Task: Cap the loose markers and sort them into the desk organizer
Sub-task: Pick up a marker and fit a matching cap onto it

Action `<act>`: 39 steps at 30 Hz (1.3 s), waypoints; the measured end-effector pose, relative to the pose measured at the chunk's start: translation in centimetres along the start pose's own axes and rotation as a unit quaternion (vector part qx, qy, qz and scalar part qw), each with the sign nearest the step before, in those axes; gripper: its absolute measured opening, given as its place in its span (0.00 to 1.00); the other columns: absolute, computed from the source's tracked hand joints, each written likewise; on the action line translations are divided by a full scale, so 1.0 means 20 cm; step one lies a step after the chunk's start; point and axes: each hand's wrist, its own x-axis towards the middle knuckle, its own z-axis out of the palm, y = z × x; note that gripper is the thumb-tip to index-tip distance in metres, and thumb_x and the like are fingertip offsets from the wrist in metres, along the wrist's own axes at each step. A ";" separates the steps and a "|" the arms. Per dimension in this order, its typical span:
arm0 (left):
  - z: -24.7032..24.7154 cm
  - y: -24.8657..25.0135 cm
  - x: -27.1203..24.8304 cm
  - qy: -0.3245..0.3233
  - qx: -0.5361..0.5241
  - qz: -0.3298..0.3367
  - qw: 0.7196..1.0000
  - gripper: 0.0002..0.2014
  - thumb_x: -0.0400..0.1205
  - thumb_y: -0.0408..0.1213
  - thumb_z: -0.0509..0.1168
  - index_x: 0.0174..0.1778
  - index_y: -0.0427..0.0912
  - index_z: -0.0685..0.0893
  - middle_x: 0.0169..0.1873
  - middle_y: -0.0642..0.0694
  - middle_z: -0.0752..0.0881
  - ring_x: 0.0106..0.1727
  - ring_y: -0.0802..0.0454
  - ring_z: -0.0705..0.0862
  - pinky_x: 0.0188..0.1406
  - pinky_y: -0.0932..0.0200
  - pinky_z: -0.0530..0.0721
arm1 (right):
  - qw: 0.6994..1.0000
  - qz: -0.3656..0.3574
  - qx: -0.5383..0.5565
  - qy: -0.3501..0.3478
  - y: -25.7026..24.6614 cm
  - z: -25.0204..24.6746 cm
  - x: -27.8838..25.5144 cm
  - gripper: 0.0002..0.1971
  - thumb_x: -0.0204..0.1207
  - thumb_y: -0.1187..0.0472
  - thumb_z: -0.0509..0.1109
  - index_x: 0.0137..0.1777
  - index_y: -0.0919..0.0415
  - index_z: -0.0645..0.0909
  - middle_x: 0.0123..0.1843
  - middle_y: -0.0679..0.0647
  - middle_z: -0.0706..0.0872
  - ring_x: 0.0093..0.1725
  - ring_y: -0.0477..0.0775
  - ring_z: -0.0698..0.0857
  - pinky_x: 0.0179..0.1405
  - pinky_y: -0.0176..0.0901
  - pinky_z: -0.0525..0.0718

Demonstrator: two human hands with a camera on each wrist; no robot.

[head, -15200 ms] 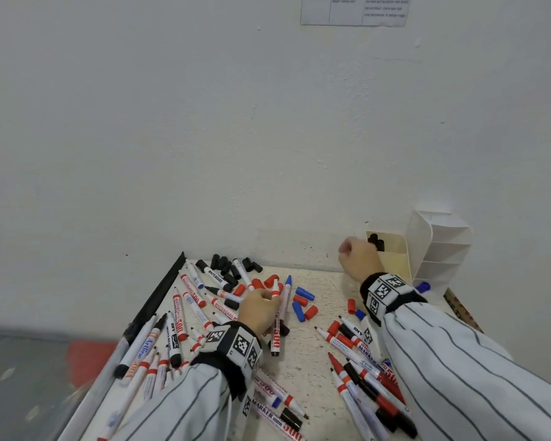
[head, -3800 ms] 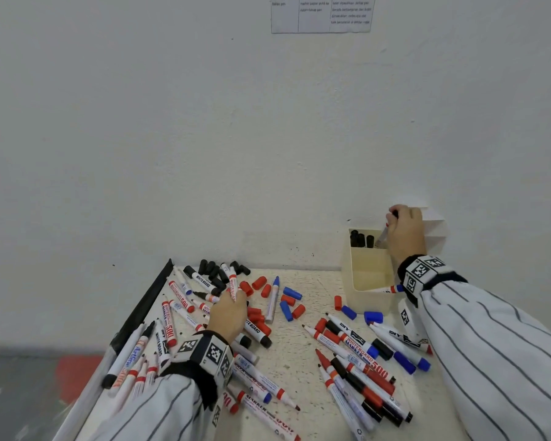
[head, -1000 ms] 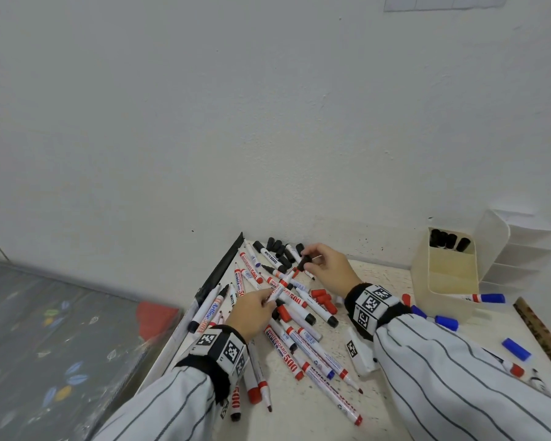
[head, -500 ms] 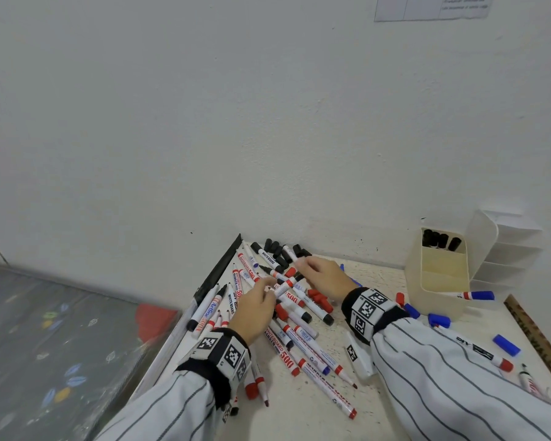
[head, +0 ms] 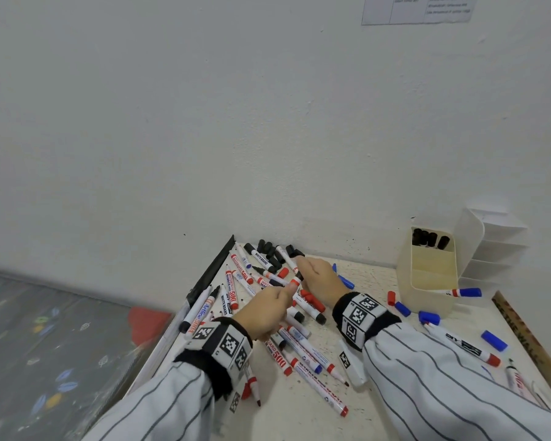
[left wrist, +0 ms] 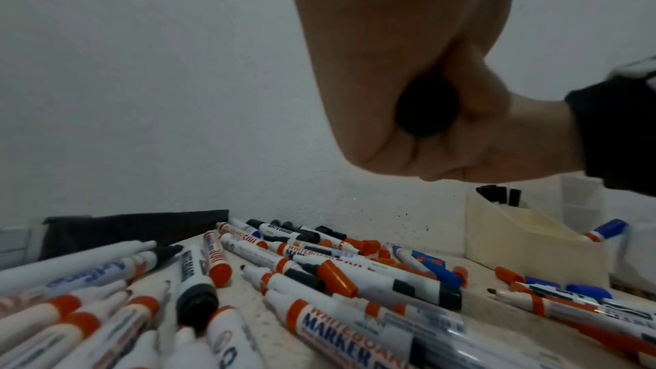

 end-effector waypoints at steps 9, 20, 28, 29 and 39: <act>0.04 -0.03 0.07 -0.016 -0.077 0.000 0.997 0.26 0.86 0.56 0.44 0.40 0.45 0.81 0.31 0.50 0.84 0.36 0.49 0.84 0.44 0.54 0.82 | 0.990 -0.062 -0.112 -0.065 0.02 -0.12 0.04 0.19 0.84 0.53 0.55 0.31 0.58 0.66 0.26 0.49 0.67 0.24 0.42 0.64 0.25 0.31 0.63; 0.03 -0.31 0.22 0.124 0.275 -0.187 0.935 0.07 0.83 0.38 0.59 0.48 0.39 0.79 0.43 0.46 0.83 0.44 0.51 0.83 0.50 0.62 0.84 | 0.991 -0.010 -0.088 0.099 0.17 -0.46 0.08 0.11 0.82 0.54 0.61 0.49 0.62 0.78 0.45 0.57 0.86 0.29 0.49 0.79 0.25 0.24 0.75; 0.07 -0.26 0.23 0.146 0.299 -0.195 0.923 0.07 0.79 0.44 0.65 0.43 0.46 0.76 0.40 0.49 0.82 0.43 0.52 0.83 0.51 0.58 0.85 | 0.986 0.001 -0.086 0.141 0.28 -0.58 0.04 0.11 0.81 0.55 0.62 0.48 0.64 0.78 0.43 0.59 0.85 0.27 0.50 0.79 0.23 0.24 0.73; 0.06 -0.25 0.22 0.149 0.310 -0.191 0.919 0.07 0.80 0.45 0.64 0.45 0.46 0.76 0.42 0.49 0.82 0.44 0.52 0.83 0.51 0.58 0.84 | 0.985 0.000 -0.085 0.149 0.28 -0.59 0.03 0.11 0.81 0.55 0.62 0.48 0.64 0.78 0.42 0.58 0.84 0.27 0.50 0.79 0.23 0.24 0.73; 0.05 -0.20 0.24 0.143 0.379 -0.187 0.895 0.09 0.84 0.41 0.56 0.53 0.42 0.78 0.42 0.49 0.79 0.44 0.52 0.80 0.51 0.59 0.82 | 0.956 -0.010 -0.061 0.285 0.28 -0.85 0.04 0.09 0.82 0.60 0.61 0.56 0.64 0.76 0.47 0.58 0.83 0.34 0.50 0.80 0.27 0.26 0.78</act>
